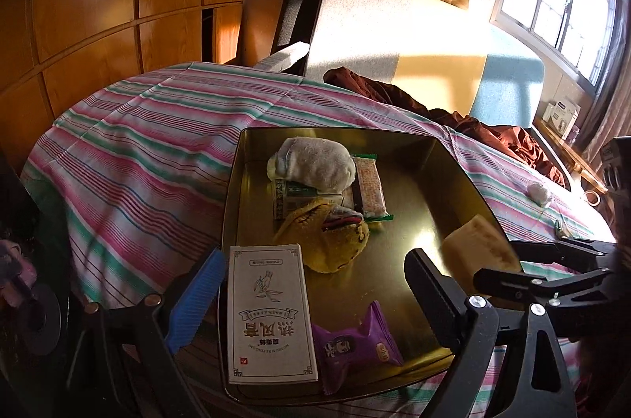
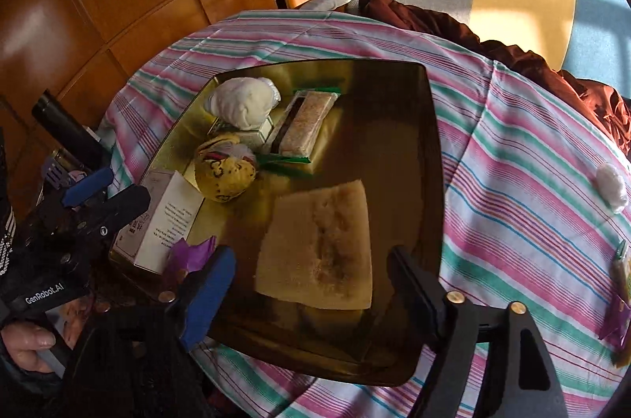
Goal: Organize objects
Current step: 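Carry the yellow sponge into the gold tray and open the right gripper, then move both grippers back toward the remaining items on the cloth, then grasp the purple snack packet with the left gripper, then lift the purple packet with the left gripper while the right approaches a yellow sponge, then grasp the yellow sponge with the right gripper and lift it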
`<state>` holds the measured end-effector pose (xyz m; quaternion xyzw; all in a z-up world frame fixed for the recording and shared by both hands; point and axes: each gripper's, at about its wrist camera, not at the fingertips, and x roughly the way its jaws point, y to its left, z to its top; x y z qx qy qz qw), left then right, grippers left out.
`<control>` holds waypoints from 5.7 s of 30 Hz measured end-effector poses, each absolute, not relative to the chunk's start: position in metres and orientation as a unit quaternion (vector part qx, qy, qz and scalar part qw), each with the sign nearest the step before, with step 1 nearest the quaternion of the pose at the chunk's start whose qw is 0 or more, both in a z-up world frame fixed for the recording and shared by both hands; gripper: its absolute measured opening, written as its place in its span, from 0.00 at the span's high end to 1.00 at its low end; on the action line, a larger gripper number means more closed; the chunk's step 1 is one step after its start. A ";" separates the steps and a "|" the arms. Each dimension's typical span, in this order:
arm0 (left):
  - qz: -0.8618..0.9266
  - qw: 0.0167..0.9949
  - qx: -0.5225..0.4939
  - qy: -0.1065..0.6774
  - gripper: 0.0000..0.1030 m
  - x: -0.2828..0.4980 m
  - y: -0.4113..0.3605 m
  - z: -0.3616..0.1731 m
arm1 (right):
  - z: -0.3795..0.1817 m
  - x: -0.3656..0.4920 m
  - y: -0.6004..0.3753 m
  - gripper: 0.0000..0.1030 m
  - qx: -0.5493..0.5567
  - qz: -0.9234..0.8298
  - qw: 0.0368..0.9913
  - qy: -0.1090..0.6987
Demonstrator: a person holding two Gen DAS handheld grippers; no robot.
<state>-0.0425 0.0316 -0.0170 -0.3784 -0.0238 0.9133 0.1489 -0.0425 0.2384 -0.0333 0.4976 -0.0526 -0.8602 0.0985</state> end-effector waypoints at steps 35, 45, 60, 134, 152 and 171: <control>0.892 0.247 -0.371 0.075 0.00 -0.014 0.119 -0.003 | -0.014 0.088 0.530 0.16 0.443 -0.838 -0.278 -0.157; 0.866 0.321 -0.363 0.120 0.00 0.004 0.191 0.002 | -0.041 0.166 0.616 0.16 0.344 -0.757 -0.359 -0.423; 0.792 0.419 -0.411 0.168 0.00 0.034 0.320 -0.029 | -0.049 0.194 0.634 0.15 0.279 -0.734 -0.353 -0.509; 0.782 0.475 -0.377 0.143 0.62 0.033 0.381 -0.097 | -0.056 0.106 0.622 0.14 0.522 -0.743 -0.345 -0.239; 0.780 0.481 -0.378 0.132 0.62 0.031 0.380 -0.098 | -0.087 0.100 0.586 0.40 0.553 -0.742 -0.282 -0.254; 0.790 0.468 -0.366 0.154 0.62 0.038 0.382 -0.097 | -0.097 0.111 0.588 0.40 0.549 -0.758 -0.251 -0.245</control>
